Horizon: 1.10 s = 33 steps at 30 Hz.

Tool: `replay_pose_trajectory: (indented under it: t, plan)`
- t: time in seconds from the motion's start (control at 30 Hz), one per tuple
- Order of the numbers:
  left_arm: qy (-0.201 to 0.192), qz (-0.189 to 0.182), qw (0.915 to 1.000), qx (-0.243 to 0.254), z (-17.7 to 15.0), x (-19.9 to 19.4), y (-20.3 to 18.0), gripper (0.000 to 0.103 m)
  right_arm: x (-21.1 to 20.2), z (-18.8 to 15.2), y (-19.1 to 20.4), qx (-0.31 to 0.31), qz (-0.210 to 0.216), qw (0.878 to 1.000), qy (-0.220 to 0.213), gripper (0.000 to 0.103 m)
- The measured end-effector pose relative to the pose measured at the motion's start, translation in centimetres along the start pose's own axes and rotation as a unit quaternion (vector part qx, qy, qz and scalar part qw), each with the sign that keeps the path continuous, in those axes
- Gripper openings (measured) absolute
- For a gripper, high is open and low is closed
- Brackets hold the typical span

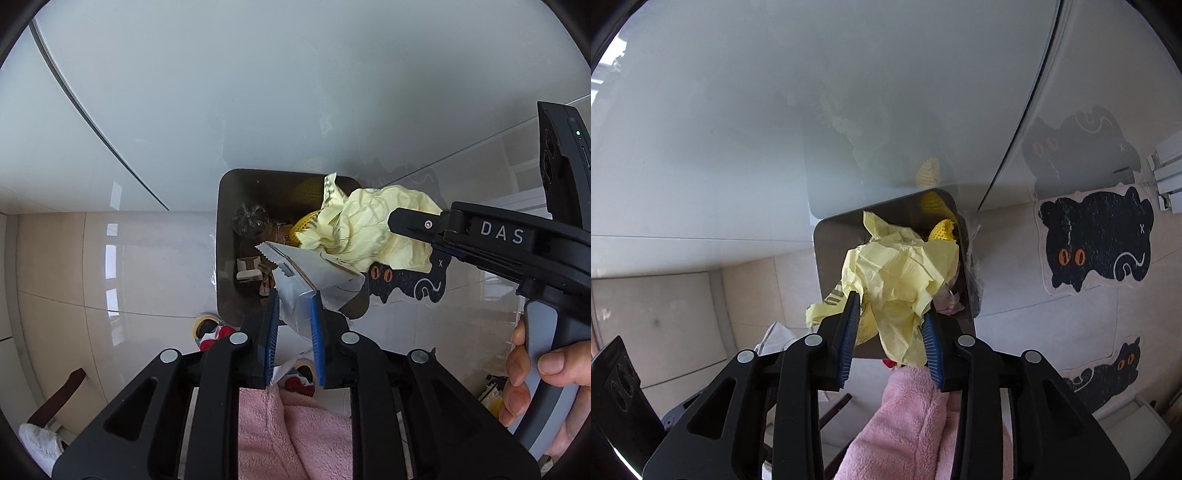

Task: Collect trash
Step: 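Carry zip bag and yellow paper over the bin and open both tools, then raise both tools back toward the counter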

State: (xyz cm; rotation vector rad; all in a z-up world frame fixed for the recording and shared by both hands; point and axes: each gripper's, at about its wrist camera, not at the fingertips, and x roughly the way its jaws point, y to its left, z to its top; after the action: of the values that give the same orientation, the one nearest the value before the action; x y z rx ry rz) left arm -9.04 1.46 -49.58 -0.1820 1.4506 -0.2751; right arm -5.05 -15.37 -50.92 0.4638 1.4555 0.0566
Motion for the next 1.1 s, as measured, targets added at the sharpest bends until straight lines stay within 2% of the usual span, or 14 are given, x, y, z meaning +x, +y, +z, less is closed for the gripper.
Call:
replay_pose_trajectory:
  t: [0.07,0.13,0.17,0.2,0.23,0.27,0.33,0.4,0.63,0.8,0.93,1.1]
  plan:
    - [0.001,0.000,1.0000,0.000,-0.1,-0.1,0.0,0.025,-0.1,0.1,0.1,0.004,0.004,1.000,-0.001,0.063]
    - [0.000,-0.002,1.0000,-0.002,-0.1,-0.3,0.1,0.036,-0.4,0.2,0.2,0.004,-0.001,1.000,-0.007,0.067]
    - [0.000,-0.001,1.0000,-0.001,-0.1,-0.3,0.0,0.040,-0.6,0.2,0.2,0.007,0.001,1.000,-0.009,0.073]
    - [-0.001,-0.001,1.0000,-0.001,-0.2,-0.6,-0.1,0.051,-0.9,0.2,0.2,0.011,0.000,1.000,-0.010,0.077]
    - [-0.003,-0.002,1.0000,-0.002,-0.2,-1.0,-0.2,0.064,-1.2,0.2,0.2,0.013,-0.002,1.000,-0.012,0.086]
    - [-0.006,-0.003,1.0000,-0.001,-0.2,-1.4,-0.3,0.069,-1.6,0.2,0.2,0.014,-0.004,1.000,-0.015,0.096]
    - [-0.014,-0.002,0.9999,0.001,-0.1,-2.5,-0.5,0.088,-2.5,0.0,0.1,0.014,-0.005,1.000,-0.019,0.100]
    - [-0.019,0.001,0.9998,0.004,0.0,-3.8,-0.9,0.095,-3.7,-0.2,0.1,0.012,-0.003,1.000,-0.018,0.100]
    - [-0.047,0.001,0.9987,0.019,-0.1,-9.9,-2.7,0.095,-11.3,-1.5,0.8,-0.015,0.017,0.998,-0.050,0.100]
    - [-0.087,0.008,0.9952,0.045,0.4,-15.3,-3.7,0.095,-17.9,-2.5,1.9,-0.044,0.045,0.994,-0.091,0.100]
    - [-0.123,0.009,0.9913,0.046,1.6,-19.9,-4.1,0.095,-22.9,-2.5,2.6,-0.059,0.060,0.988,-0.129,0.100]
    - [-0.182,-0.003,0.9823,0.045,3.5,-25.8,-4.9,0.095,-28.7,-1.3,3.6,-0.074,0.065,0.977,-0.191,0.100]
